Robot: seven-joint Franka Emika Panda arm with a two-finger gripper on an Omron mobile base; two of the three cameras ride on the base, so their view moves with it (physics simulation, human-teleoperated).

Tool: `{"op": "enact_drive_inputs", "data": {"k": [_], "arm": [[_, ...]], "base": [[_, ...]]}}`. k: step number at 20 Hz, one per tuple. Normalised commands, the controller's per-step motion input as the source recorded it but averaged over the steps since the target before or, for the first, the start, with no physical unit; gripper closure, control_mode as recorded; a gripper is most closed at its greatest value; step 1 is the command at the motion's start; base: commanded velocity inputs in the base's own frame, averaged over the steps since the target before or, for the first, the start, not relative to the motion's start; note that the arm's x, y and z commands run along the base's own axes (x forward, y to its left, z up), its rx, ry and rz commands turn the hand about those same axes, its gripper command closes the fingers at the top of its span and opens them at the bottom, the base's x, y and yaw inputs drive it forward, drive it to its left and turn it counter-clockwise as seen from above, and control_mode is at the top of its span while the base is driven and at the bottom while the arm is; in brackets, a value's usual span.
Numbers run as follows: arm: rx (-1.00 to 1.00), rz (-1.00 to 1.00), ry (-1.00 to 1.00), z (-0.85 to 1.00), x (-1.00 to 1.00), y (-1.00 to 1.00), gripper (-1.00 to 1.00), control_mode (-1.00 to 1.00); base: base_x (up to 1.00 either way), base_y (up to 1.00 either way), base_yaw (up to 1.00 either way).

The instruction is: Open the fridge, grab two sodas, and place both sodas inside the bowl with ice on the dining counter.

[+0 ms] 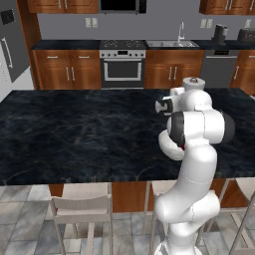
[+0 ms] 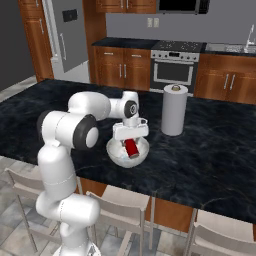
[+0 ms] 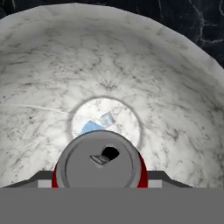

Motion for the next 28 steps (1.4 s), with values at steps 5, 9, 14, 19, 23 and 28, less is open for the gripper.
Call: {"op": "enact_drive_inputs", "data": {"k": [5,9,14,19,23,28], "arm": [[0.01,0.07,0.00,-0.12,0.02,0.07,1.00,-1.00],[0.01,0.08,0.00,-0.12,0.00,0.00,1.00,-1.00],[0.01,0.08,0.00,-0.14,0.00,0.00,-1.00,-1.00],[0.02,0.07,0.00,-0.09,-0.03,0.00,-1.00,-1.00],[0.01,0.00,-0.07,0.00,-0.56,0.00,-1.00,-1.00],[0.00,0.00,-0.10,0.10,-0.69,0.00,-1.00,-1.00]], "base": [[0.00,0.00,0.00],[0.00,0.00,0.00],[0.00,0.00,0.00],[0.00,0.00,0.00],[0.00,0.00,0.00],[0.00,0.00,0.00]]}}
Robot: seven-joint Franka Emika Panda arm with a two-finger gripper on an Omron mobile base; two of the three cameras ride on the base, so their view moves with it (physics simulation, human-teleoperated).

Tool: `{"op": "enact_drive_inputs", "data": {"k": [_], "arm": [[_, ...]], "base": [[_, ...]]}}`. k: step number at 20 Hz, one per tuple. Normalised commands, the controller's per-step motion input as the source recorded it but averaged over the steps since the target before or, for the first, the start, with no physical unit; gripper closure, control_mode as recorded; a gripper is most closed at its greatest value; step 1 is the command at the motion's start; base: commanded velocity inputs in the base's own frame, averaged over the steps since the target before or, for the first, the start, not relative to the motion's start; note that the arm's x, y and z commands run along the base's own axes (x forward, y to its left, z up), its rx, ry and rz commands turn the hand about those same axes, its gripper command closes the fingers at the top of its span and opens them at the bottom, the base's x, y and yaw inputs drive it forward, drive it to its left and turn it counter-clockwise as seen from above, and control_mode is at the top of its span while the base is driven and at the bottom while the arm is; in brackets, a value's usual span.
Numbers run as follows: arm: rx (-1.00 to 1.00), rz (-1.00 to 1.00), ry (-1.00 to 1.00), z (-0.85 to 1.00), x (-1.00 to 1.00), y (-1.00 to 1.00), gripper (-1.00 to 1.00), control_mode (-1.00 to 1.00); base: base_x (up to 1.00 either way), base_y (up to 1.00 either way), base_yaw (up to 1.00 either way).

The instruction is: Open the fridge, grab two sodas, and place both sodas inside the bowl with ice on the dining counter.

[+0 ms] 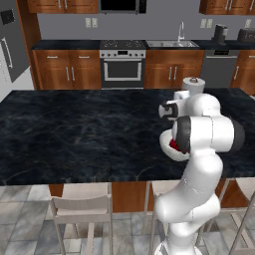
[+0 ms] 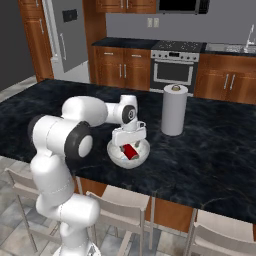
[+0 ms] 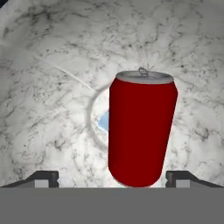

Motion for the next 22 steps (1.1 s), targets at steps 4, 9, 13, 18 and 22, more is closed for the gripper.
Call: {"op": "enact_drive_inputs", "data": {"k": [4,9,13,18,22], "arm": [[0.00,0.00,-0.05,0.42,-0.16,0.01,-1.00,-1.00],[-0.01,0.00,-0.10,0.65,-0.01,0.21,-1.00,-1.00],[-0.02,0.00,-0.12,0.65,-0.02,0.59,-1.00,-1.00],[0.01,-0.11,-0.12,0.64,-0.24,0.72,-1.00,-1.00],[0.06,-0.22,-0.14,0.48,-0.79,0.78,-1.00,-1.00]], "base": [[0.00,0.00,0.00],[0.00,0.00,0.00],[0.00,0.00,0.00],[0.00,0.00,0.00],[0.00,0.00,0.00]]}}
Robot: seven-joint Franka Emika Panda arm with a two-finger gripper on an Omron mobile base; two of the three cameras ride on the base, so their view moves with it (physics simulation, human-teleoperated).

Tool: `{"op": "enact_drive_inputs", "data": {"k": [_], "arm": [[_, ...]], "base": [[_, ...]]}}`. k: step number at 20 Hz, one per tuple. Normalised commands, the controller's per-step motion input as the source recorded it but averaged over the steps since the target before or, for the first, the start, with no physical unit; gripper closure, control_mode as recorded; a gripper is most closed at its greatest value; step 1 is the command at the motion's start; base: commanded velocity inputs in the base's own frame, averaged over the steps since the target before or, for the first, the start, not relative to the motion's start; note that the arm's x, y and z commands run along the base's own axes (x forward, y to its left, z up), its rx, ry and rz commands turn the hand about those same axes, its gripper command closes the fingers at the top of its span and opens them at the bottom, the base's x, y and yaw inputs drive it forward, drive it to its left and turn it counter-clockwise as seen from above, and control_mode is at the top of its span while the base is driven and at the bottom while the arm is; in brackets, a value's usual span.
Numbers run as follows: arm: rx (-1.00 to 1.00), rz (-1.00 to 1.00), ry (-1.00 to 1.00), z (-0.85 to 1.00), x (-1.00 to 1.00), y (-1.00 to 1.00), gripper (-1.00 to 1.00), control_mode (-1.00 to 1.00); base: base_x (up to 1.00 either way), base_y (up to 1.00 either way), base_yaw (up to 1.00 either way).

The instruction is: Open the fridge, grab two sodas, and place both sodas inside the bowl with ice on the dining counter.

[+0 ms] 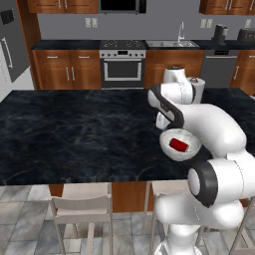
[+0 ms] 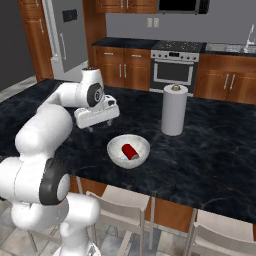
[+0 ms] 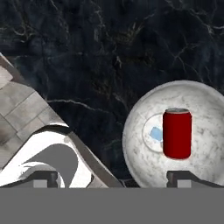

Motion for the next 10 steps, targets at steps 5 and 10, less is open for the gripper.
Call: {"op": "enact_drive_inputs", "data": {"k": [5,10], "arm": [[0.14,-0.28,-0.15,0.28,-1.00,0.60,-1.00,-1.00],[0.12,-0.28,-0.21,0.05,-1.00,0.23,-1.00,-1.00]], "base": [[0.00,0.00,0.00],[0.00,0.00,0.00]]}}
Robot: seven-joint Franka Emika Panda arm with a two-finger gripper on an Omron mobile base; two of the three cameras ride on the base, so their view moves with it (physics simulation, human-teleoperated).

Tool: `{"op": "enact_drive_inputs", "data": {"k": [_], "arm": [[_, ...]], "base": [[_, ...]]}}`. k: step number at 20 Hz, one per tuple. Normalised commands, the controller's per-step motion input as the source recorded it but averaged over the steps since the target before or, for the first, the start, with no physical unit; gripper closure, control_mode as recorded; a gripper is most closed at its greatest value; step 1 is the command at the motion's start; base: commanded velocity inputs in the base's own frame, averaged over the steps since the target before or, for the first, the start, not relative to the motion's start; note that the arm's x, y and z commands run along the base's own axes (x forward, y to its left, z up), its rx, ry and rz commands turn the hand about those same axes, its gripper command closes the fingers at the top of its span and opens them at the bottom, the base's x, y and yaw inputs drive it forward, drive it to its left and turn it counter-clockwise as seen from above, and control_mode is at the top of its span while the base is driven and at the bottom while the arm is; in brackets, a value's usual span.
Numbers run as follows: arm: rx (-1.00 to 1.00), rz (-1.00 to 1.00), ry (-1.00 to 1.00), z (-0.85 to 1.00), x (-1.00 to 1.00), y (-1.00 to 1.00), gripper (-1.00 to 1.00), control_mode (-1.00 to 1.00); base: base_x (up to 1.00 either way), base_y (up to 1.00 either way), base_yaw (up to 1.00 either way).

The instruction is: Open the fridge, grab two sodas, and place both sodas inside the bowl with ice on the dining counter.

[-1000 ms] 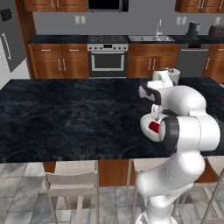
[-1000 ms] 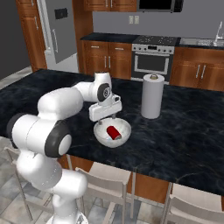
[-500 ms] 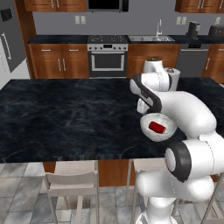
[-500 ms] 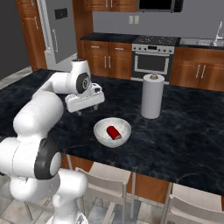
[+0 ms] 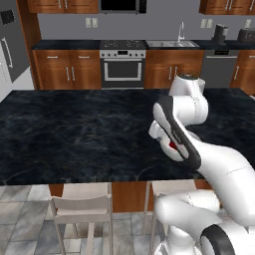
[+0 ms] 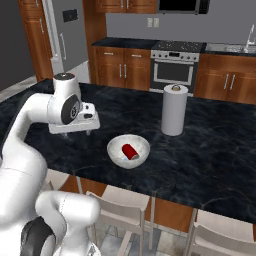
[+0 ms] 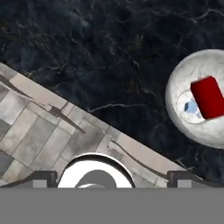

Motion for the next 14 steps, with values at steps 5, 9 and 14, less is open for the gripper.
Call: {"op": "enact_drive_inputs", "data": {"k": [5,9,14], "arm": [[0.05,-0.25,-0.28,0.18,-1.00,0.16,-1.00,-1.00],[0.00,-0.23,-0.30,0.21,-1.00,0.05,-1.00,-1.00],[0.00,-0.15,-0.07,-0.04,-0.63,0.02,-1.00,-1.00]], "base": [[0.00,0.00,0.00],[0.00,0.00,0.00],[0.00,0.00,0.00]]}}
